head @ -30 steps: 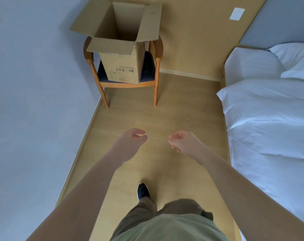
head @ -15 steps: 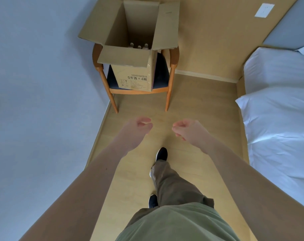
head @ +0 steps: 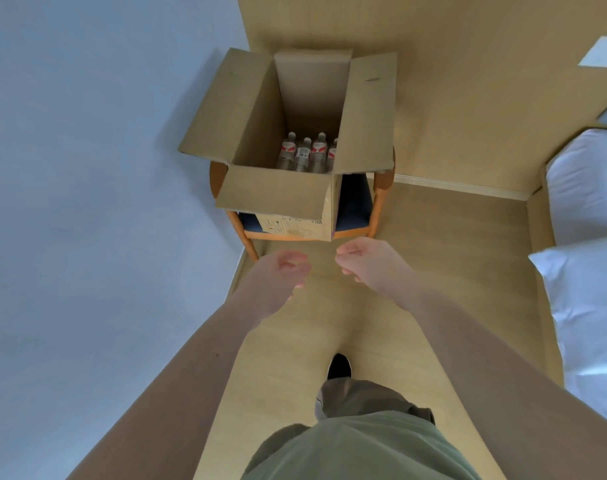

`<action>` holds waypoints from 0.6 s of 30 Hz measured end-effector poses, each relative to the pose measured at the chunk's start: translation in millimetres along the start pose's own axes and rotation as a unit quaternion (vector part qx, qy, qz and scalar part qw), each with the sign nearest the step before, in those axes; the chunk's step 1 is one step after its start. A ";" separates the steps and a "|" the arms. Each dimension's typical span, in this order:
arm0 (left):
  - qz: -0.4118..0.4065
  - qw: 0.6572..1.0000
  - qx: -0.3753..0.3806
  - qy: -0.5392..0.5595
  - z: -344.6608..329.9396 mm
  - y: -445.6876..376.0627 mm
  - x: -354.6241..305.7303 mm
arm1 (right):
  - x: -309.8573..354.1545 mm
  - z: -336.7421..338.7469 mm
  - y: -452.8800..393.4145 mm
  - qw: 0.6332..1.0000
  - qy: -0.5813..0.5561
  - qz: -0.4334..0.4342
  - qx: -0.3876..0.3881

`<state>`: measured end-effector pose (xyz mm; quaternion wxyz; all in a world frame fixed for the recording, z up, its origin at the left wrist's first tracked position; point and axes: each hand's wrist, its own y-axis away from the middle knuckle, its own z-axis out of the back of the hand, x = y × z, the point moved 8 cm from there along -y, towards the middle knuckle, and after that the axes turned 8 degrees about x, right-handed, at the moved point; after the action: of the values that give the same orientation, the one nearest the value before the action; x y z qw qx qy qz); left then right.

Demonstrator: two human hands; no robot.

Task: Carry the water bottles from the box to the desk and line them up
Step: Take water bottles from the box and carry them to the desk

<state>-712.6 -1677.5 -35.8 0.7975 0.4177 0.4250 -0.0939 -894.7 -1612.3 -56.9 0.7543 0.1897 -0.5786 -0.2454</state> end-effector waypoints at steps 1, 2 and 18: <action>0.000 1.000 -0.004 0.005 5.1 -7.2 -4.5 | 5.0 4.1 -8.5 1.000 -0.003 0.004 0.001; 0.001 1.000 -0.007 0.009 9.9 -13.1 -8.5 | 9.7 7.7 -15.5 1.000 -0.006 0.007 0.002; -0.058 0.997 -0.037 0.032 82.5 -108.8 -55.7 | 60.1 33.7 -101.3 0.999 -0.037 0.018 -0.011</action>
<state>-752.7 -1819.4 -33.5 0.7917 0.3649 0.4772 -0.1106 -929.9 -1729.5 -59.1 0.7390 0.1619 -0.6065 -0.2446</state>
